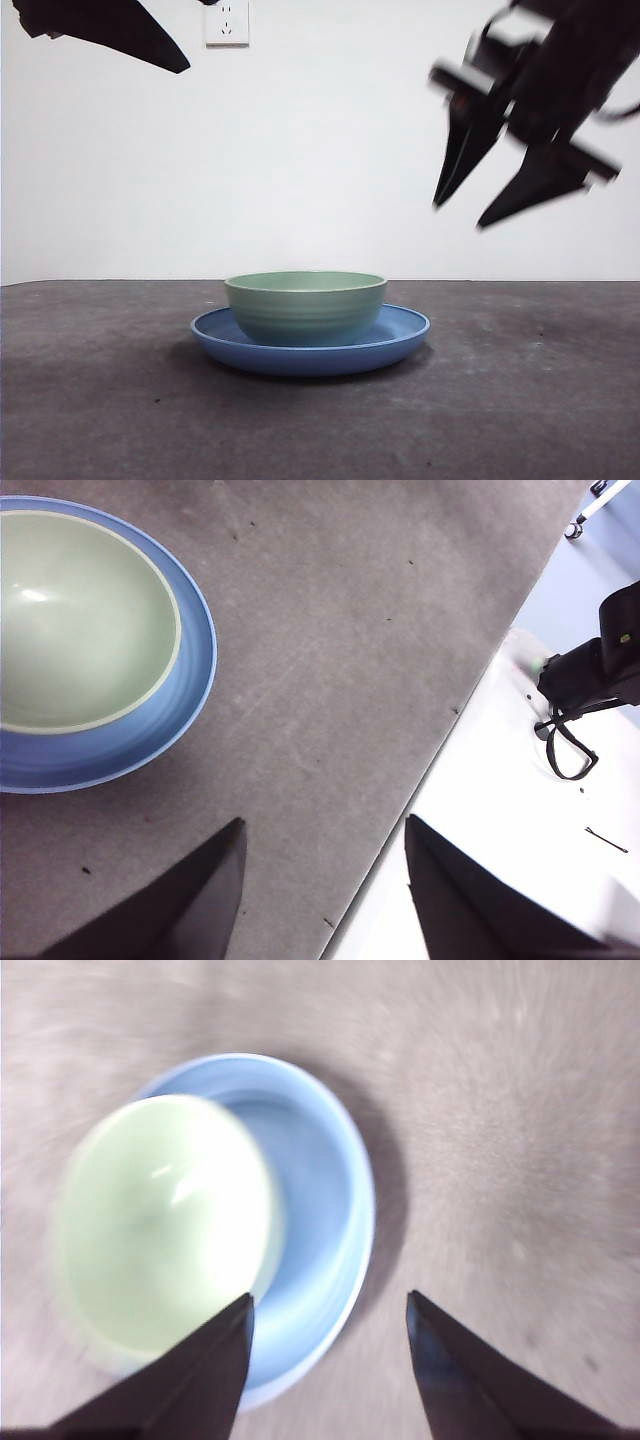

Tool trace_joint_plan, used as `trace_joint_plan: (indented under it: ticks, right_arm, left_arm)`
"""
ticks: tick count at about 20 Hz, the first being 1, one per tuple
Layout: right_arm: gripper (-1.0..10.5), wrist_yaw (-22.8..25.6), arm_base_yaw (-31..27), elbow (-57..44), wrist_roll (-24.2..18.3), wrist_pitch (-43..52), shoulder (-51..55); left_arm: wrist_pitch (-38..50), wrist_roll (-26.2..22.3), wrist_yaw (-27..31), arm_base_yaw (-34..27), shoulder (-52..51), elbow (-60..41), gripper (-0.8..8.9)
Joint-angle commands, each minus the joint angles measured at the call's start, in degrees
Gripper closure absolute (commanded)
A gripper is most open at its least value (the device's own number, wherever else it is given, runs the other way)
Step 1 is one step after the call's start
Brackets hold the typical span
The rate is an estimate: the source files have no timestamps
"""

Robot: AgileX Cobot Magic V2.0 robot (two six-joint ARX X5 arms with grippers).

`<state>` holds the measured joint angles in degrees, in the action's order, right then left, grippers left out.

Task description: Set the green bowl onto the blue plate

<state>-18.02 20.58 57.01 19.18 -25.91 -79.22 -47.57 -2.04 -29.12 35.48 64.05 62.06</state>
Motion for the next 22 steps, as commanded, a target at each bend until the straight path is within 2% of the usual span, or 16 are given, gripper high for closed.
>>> trace_joint_plan:
  ticks: [1,6,12,14,22]
  right_arm:
    - [7.0,-0.15,0.85,1.18,-5.27,-5.44,6.47]
    - [7.0,-1.64,2.25,1.18,-9.84,-17.53,19.52]
    - [7.0,-7.39,3.72,1.18,-12.74,-29.62,30.10]
    - [7.0,-8.04,3.82,1.18,-13.88,-31.32,32.44]
    - [7.0,-7.91,3.82,1.18,-13.92,-31.36,34.01]
  left_arm:
    - [0.44,-0.50,-0.46,0.48,0.31,0.55,5.65]
    - [0.44,-0.50,-0.46,0.48,0.31,0.55,5.65]
    - [0.44,-0.48,-0.46,0.50,0.31,0.55,5.65]
    - [0.44,-0.48,-0.46,0.50,0.31,0.55,5.65]
    - [0.44,-0.35,-0.46,0.50,0.31,0.55,5.65]
